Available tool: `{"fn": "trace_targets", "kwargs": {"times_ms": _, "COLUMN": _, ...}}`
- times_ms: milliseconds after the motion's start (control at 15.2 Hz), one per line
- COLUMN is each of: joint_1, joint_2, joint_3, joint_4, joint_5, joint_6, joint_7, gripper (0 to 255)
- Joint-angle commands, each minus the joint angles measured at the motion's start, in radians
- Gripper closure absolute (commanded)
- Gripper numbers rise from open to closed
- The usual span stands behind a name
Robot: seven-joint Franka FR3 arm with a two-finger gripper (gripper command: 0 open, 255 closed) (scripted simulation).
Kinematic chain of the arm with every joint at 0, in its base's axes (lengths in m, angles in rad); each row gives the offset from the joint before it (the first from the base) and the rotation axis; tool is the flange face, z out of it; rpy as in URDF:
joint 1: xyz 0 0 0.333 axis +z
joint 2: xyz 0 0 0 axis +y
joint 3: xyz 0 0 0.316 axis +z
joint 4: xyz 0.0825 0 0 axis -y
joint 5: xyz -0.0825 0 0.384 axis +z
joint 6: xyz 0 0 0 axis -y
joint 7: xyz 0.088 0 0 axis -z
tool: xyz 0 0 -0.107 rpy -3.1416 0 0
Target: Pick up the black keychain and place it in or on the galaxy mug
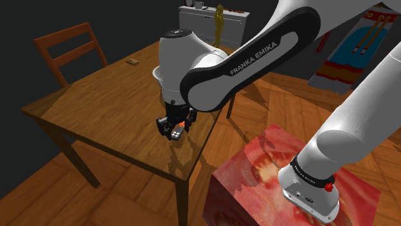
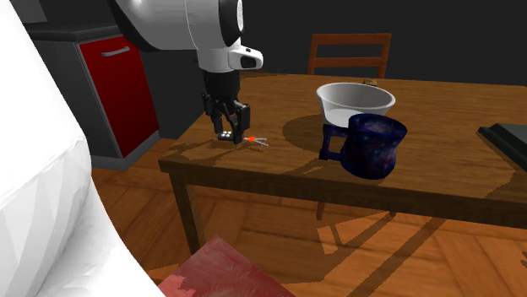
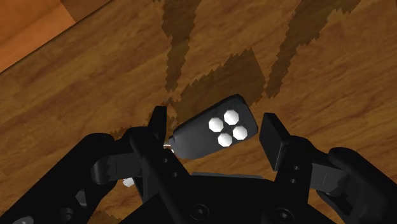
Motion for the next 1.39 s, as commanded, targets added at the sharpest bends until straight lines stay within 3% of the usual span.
{"fn": "trace_targets", "kwargs": {"times_ms": 0, "joint_1": 0.000, "joint_2": -0.021, "joint_3": -0.004, "joint_4": 0.008, "joint_5": 0.017, "joint_6": -0.025, "joint_7": -0.015, "gripper": 255}}
{"fn": "trace_targets", "kwargs": {"times_ms": 1320, "joint_1": 0.011, "joint_2": -0.175, "joint_3": -0.052, "joint_4": 0.163, "joint_5": 0.109, "joint_6": -0.308, "joint_7": -0.090, "gripper": 255}}
